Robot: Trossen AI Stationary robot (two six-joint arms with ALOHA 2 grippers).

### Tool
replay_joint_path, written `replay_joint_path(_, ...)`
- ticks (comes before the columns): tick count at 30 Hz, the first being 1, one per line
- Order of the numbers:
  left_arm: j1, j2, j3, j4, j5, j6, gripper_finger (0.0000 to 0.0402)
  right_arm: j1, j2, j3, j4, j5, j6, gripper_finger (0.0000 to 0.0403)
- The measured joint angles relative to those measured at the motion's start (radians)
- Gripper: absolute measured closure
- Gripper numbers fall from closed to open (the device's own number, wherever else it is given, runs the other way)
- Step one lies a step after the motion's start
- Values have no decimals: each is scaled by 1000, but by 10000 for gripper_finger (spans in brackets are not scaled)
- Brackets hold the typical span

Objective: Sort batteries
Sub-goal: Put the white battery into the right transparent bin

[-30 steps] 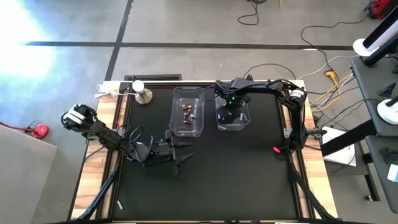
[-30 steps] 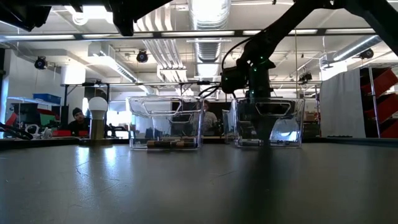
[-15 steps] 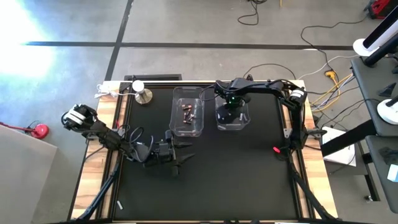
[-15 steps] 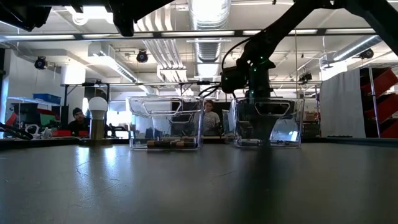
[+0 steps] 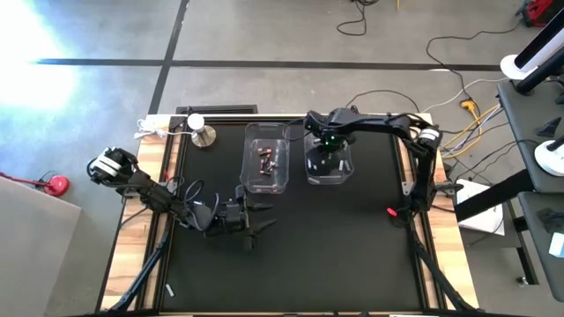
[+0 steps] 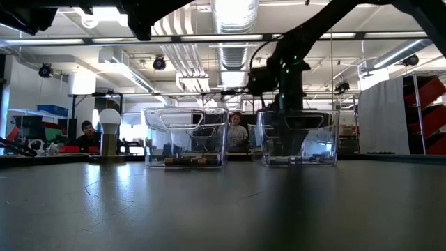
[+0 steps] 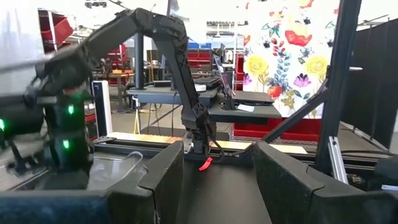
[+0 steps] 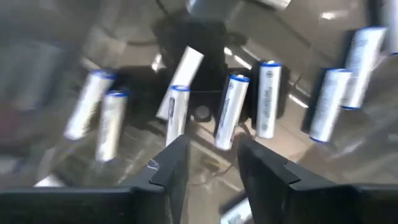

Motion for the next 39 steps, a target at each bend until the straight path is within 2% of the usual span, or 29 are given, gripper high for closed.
replay_joint_path(8,0,0,0,-45,2,-15,226,65,-164,1,-6,49,-5,222)
replay_joint_path(13,0,0,0,-74,3,-29,199,171,-295,2,-3,97,-2,202)
replay_joint_path(19,0,0,0,-144,3,-40,156,433,-417,-5,10,292,9,202)
replay_joint_path(25,-8,-5,0,-231,4,-61,157,769,-400,-10,110,416,87,209)
replay_joint_path(27,-24,-16,2,-265,20,-80,163,882,-370,-10,169,500,129,209)
replay_joint_path(29,-50,-34,29,-365,53,-107,172,988,-342,-9,237,615,169,209)
replay_joint_path(32,-107,-57,119,-601,56,-198,186,1123,-319,1,376,755,177,208)
replay_joint_path(35,-183,-50,234,-882,56,-346,200,1210,-297,1,485,808,129,207)
replay_joint_path(39,-296,-7,376,-1174,51,-496,214,1263,-253,0,541,841,105,213)
